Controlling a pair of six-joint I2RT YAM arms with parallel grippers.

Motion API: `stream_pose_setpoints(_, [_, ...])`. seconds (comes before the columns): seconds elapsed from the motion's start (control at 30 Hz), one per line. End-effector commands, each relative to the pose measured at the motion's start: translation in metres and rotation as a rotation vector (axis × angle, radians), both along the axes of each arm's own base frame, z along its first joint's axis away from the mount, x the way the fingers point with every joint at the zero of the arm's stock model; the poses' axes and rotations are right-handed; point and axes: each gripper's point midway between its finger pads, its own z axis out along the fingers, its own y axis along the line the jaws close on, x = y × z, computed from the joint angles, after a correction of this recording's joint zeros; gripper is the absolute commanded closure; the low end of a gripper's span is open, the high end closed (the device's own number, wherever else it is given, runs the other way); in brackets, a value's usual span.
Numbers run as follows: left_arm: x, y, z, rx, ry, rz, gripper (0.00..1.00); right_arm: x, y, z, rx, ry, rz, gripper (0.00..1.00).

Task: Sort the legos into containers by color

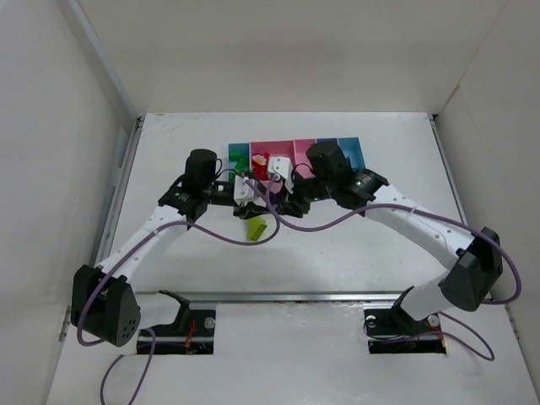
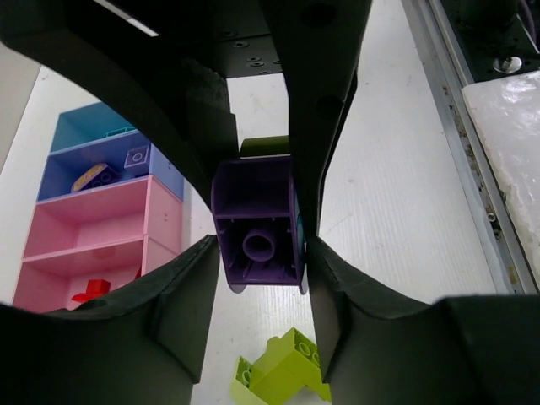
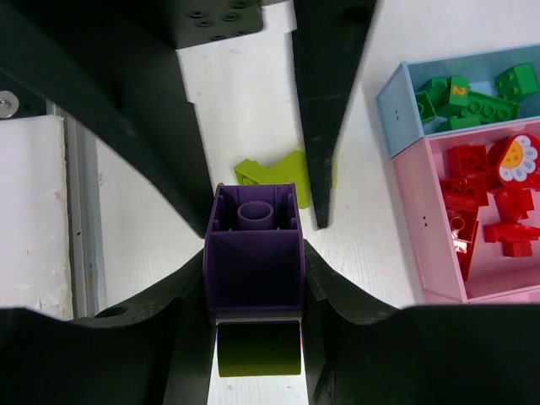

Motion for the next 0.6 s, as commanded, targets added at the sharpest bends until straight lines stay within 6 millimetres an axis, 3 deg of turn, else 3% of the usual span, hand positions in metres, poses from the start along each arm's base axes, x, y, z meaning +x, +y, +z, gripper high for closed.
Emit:
stream_pose_setpoints(0.0, [-0.005,-0.005,0.026,-0.052,-0.027,-0.048,0.60,0.005,0.018,0.038,0.095,-0.105,0.037,1.00])
stream_pose_setpoints(0.07, [-0.004,-0.005,0.028,-0.057,-0.024,-0.046,0.67,0.005,0.018,0.038,0.095,-0.105,0.037,1.00])
stream_pose_setpoints(0.2, [-0.003,-0.006,0.031,-0.065,-0.011,-0.040,0.96,0.002,0.022,0.040,0.103,-0.103,0.042,1.00])
stream_pose_setpoints(0.27, [-0.003,-0.006,0.032,-0.069,-0.009,-0.038,1.00,0.002,0.022,0.040,0.103,-0.103,0.042,1.00])
stream_pose_setpoints(0.33, [-0.003,-0.006,0.032,-0.069,-0.009,-0.038,1.00,0.007,0.017,0.029,0.060,-0.091,0.008,0.71])
stream_pose_setpoints(0.4, [0.001,-0.006,0.031,-0.060,-0.013,-0.017,1.00,0.011,0.013,0.020,0.021,-0.077,-0.019,0.32])
stream_pose_setpoints(0.5, [0.003,-0.005,0.030,-0.056,-0.015,-0.007,1.00,0.016,0.004,-0.003,-0.063,-0.045,-0.065,0.26])
stream_pose_setpoints(0.57, [0.003,-0.005,0.030,-0.056,-0.015,-0.007,1.00,0.020,0.003,-0.007,-0.079,-0.048,-0.081,0.24])
